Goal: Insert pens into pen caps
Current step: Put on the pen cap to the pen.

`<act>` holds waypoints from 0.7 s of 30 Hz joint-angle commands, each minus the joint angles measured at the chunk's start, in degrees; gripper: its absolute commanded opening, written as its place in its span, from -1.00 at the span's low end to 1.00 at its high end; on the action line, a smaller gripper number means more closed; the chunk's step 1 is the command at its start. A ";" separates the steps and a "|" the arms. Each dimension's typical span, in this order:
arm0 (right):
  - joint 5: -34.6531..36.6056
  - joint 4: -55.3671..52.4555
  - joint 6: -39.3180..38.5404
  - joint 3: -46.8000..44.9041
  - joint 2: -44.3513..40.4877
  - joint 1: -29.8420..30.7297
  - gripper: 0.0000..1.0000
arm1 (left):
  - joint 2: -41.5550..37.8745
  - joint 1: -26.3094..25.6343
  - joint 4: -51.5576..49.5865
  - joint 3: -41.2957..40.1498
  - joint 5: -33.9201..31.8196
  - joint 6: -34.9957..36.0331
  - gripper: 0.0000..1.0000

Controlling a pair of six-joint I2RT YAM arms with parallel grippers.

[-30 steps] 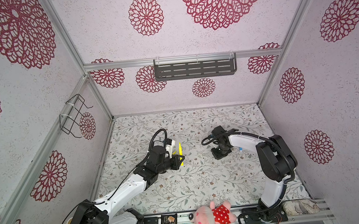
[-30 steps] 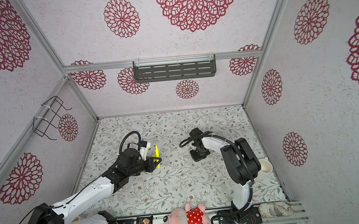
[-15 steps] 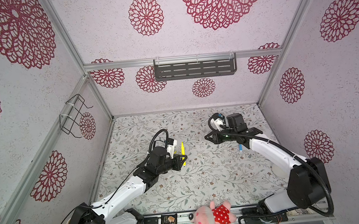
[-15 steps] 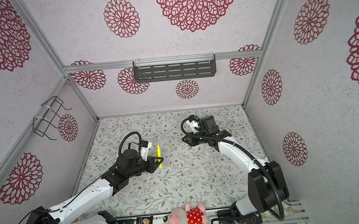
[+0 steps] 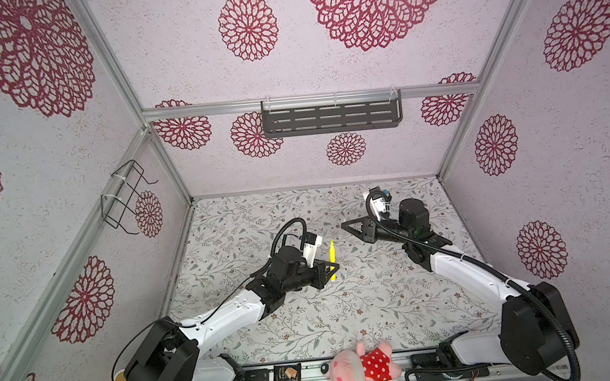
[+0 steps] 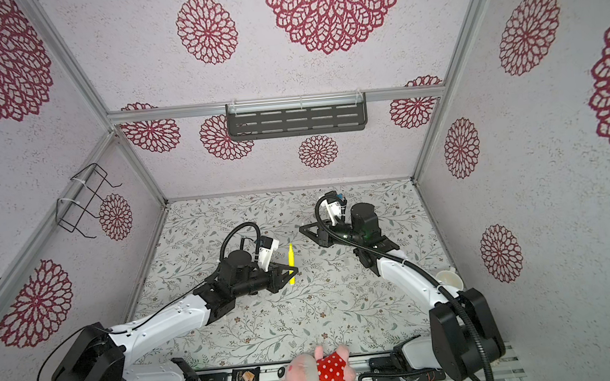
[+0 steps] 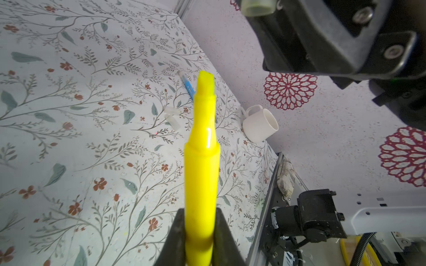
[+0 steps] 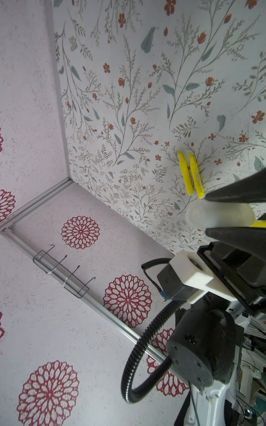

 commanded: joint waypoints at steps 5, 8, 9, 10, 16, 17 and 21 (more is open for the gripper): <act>-3.65 13.81 5.82 -1.06 -1.40 -0.25 -1.00 | 1.18 -1.09 3.20 1.89 2.30 -0.43 -1.00; -4.19 14.50 5.84 -0.82 -1.15 -0.23 -1.00 | 1.27 -1.18 3.25 2.24 2.79 -0.27 -1.00; -4.60 14.90 5.92 -0.89 -0.99 -0.22 -1.00 | 1.36 -1.18 3.49 2.35 3.14 -0.24 -1.00; -5.00 15.38 6.24 -0.96 -0.81 -0.23 -1.00 | 1.36 -1.18 4.13 2.27 3.73 -0.27 -1.00; -6.30 16.75 6.81 -1.81 -0.46 -0.10 -1.00 | 1.63 -1.18 5.62 2.62 4.99 -0.53 -1.00; -6.28 16.52 6.53 -1.89 -0.38 -0.05 -1.00 | 1.63 -1.17 5.70 2.70 5.11 -0.53 -1.00; -6.06 13.34 4.48 -1.45 -0.56 0.28 -1.00 | 1.63 -1.18 5.28 3.06 5.38 -0.45 -1.00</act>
